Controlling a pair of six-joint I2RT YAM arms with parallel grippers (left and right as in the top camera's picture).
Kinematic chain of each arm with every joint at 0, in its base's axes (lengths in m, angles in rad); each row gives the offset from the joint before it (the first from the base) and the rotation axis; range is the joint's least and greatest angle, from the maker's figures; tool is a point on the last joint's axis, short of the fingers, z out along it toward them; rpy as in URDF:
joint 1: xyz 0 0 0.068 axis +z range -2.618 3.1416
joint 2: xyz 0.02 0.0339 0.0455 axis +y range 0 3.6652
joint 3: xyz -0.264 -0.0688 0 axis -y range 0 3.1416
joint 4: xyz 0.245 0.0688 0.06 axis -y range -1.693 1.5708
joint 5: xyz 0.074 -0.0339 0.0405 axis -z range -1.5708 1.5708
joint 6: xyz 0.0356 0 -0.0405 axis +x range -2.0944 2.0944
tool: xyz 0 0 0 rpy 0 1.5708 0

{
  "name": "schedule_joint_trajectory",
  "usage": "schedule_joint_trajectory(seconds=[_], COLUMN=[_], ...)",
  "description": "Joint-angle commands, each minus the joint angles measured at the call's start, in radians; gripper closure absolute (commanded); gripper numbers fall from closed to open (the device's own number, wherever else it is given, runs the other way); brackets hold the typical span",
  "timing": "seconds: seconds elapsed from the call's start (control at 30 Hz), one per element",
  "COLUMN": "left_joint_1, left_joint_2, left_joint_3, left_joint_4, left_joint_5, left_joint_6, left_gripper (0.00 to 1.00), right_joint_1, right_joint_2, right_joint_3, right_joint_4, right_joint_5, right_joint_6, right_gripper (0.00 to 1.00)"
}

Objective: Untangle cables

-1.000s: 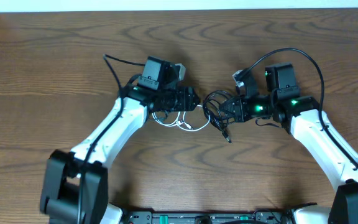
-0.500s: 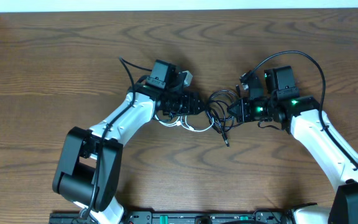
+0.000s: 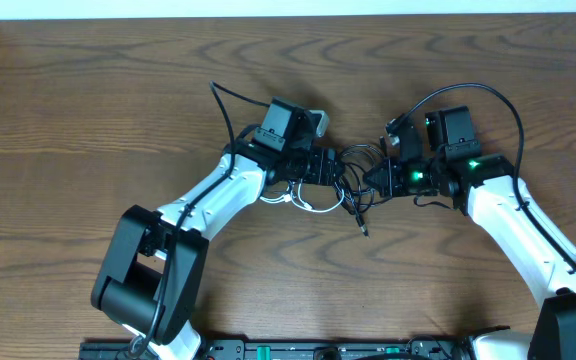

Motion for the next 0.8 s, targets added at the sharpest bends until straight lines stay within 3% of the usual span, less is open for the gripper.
schedule_joint_trajectory(seconds=[0.0,0.33,0.43,0.57,0.77], left_joint_1=[-0.016,-0.060,-0.066,-0.065,-0.064], left_joint_2=[0.018,0.072,0.072,0.071,0.071], left_joint_3=[0.004,0.004,0.004,0.004,0.004], left_joint_4=[0.012,0.098,0.097,0.069,0.043], left_joint_5=[-0.117,-0.093,-0.006,0.161,0.288], left_joint_6=[0.020,0.016,0.016,0.016,0.016], left_gripper=[0.32,0.32,0.32,0.34,0.42], right_joint_1=[0.001,0.001,0.000,0.000,0.000], right_joint_2=[-0.021,-0.021,-0.021,-0.021,-0.021], right_joint_3=[0.001,0.001,0.001,0.001,0.001], right_joint_4=[-0.001,-0.002,-0.007,-0.063,-0.148], right_joint_5=[-0.090,-0.119,-0.079,0.115,0.361], right_joint_6=[0.009,0.013,0.014,0.051,0.093], right_gripper=[0.99,0.99,0.99,0.99,0.99])
